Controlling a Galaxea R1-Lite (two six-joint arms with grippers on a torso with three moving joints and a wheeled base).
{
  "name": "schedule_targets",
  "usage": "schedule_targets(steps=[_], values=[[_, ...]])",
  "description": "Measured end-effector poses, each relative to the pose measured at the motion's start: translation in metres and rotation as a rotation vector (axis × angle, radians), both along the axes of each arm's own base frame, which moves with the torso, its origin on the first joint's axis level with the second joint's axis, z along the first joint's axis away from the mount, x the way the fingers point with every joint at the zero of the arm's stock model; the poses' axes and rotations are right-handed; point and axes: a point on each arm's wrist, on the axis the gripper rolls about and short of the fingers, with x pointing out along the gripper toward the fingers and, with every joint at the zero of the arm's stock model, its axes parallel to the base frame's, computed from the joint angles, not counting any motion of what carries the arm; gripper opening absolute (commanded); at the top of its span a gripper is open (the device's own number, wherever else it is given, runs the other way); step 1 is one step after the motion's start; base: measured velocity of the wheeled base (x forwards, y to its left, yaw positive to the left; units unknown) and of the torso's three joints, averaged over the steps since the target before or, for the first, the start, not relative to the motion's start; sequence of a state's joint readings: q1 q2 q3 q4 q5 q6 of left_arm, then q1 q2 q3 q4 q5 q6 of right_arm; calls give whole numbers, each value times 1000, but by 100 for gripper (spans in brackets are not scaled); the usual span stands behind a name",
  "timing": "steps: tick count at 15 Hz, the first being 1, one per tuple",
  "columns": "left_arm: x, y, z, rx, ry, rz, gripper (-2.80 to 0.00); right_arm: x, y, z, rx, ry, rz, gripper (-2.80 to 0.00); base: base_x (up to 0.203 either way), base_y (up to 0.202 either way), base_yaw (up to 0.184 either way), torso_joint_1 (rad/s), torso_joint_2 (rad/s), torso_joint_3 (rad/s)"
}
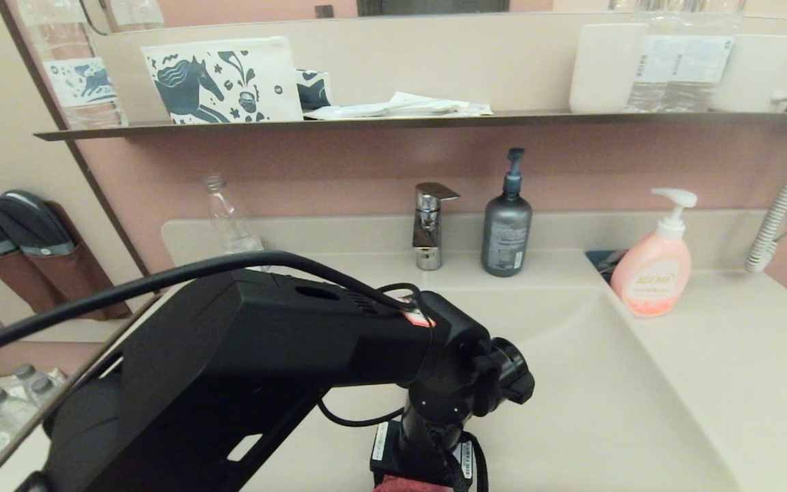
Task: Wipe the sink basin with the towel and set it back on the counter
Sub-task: Wipe the sink
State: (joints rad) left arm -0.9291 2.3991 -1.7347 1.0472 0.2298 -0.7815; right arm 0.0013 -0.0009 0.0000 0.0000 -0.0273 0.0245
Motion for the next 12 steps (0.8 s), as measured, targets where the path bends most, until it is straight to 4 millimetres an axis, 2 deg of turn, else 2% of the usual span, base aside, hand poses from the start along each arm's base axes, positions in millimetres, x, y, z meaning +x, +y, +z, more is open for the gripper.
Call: schedule_targets(steps=[6,9,12], values=[[1,3,3,10,-9,2,-280,0,0,0,0,0,0,-280,0,0,0,0,0,0],[-10,-14,14,-41,-42,-11,-280,0,0,0,0,0,0,-280,0,0,0,0,0,0],[-13,-36,30,-144,-106,-37,-280,0,0,0,0,0,1,-280,0,0,0,0,0,0]])
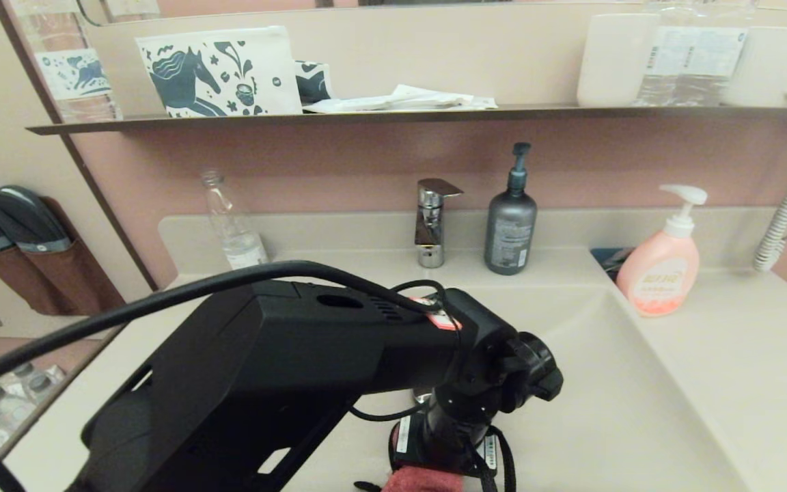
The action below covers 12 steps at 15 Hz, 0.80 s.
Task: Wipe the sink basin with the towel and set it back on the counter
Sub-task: Wipe the sink
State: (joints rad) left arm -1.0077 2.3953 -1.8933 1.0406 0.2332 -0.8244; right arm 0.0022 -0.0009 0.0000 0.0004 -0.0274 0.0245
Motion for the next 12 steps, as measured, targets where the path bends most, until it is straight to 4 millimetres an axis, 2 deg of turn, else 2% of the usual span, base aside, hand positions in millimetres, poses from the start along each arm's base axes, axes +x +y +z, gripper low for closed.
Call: schedule_targets(steps=[7,12], values=[[-6,-17,18,-102,-126,13,-280,0,0,0,0,0,-1,-280,0,0,0,0,0,0],[1,-2,39,-128,-152,116,-280,0,0,0,0,0,-1,-280,0,0,0,0,0,0]])
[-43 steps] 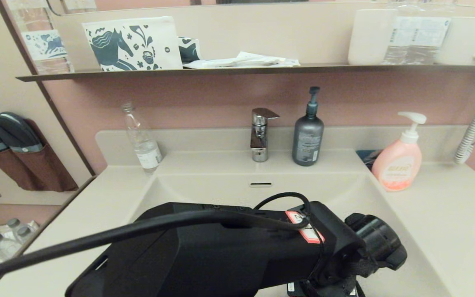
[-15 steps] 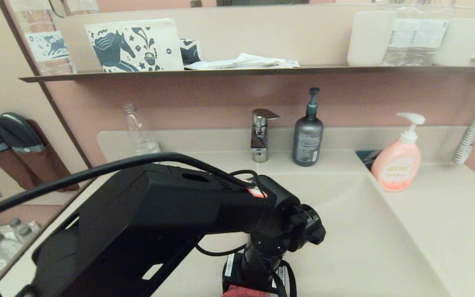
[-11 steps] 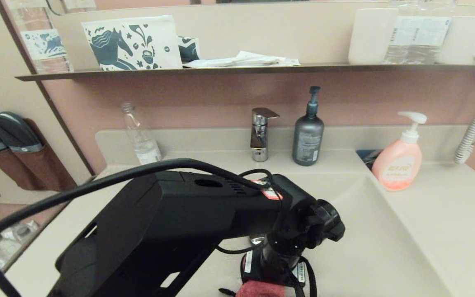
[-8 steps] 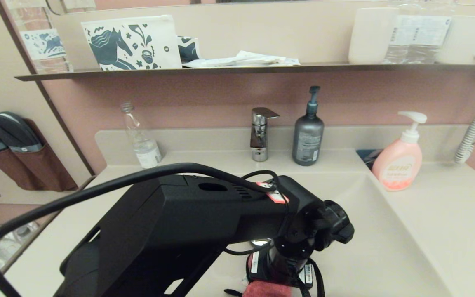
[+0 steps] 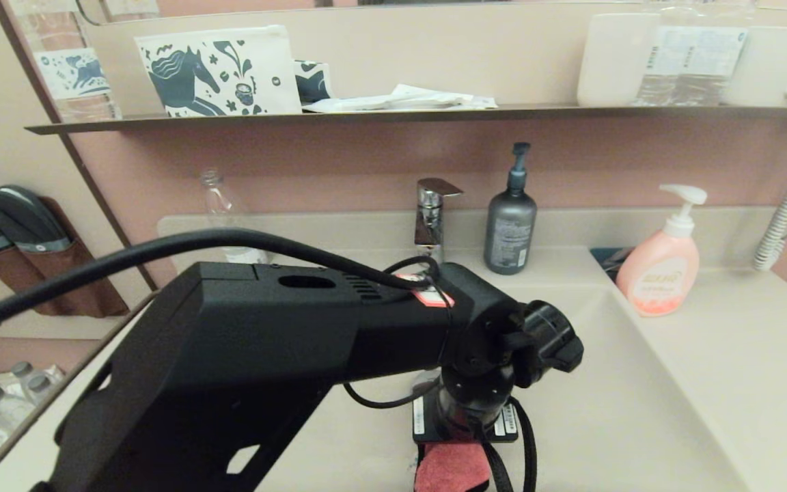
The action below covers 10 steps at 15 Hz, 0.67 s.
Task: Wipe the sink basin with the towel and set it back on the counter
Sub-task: Wipe the sink
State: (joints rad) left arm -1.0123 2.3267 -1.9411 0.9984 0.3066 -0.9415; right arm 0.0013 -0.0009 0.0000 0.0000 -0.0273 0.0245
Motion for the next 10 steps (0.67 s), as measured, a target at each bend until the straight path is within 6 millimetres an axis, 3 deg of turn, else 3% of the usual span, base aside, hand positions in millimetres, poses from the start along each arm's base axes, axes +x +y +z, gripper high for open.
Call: schedule_targets(steps=[5,10], values=[[-3,7,24,-141,101,-20,-280,0,0,0,0,0,0,-280,0,0,0,0,0,0],[1,-7,32,-323,72,-63,-280,0,0,0,0,0,0,-280,0,0,0,0,0,0]])
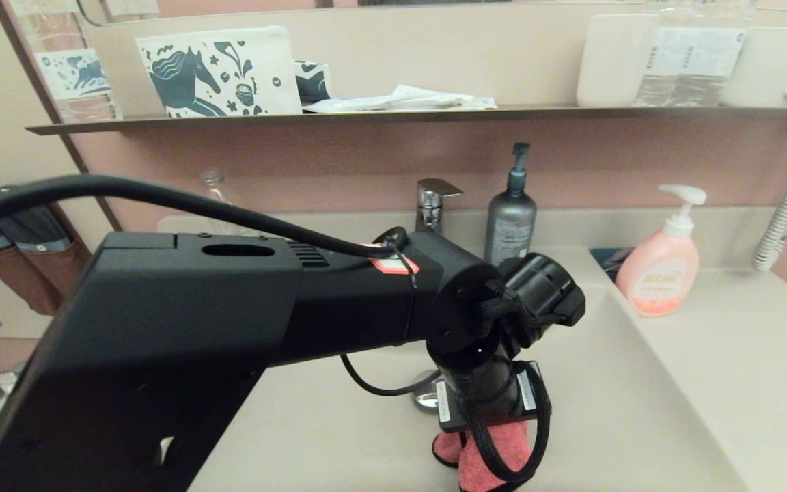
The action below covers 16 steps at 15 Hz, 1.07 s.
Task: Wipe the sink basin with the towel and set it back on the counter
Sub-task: Wipe the sink
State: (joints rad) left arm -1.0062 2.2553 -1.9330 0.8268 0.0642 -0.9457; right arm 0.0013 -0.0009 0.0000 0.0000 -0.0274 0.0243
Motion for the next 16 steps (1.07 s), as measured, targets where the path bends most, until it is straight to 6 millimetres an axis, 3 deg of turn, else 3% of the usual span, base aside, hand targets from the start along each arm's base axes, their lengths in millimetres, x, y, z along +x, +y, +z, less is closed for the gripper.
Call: schedule_targets(steps=[3,8,13,16], values=[[-4,-16,-3,-80,-24,-37,-280,0,0,0,0,0,0,-280,0,0,0,0,0,0],[1,-27,-36,-39,-2,-44,-280,0,0,0,0,0,0,-280,0,0,0,0,0,0],[21,-5,-70,81,36,-16,-280,0,0,0,0,0,0,-280,0,0,0,0,0,0],[29,21,-82,177,73,26,-280,0,0,0,0,0,0,-280,0,0,0,0,0,0]])
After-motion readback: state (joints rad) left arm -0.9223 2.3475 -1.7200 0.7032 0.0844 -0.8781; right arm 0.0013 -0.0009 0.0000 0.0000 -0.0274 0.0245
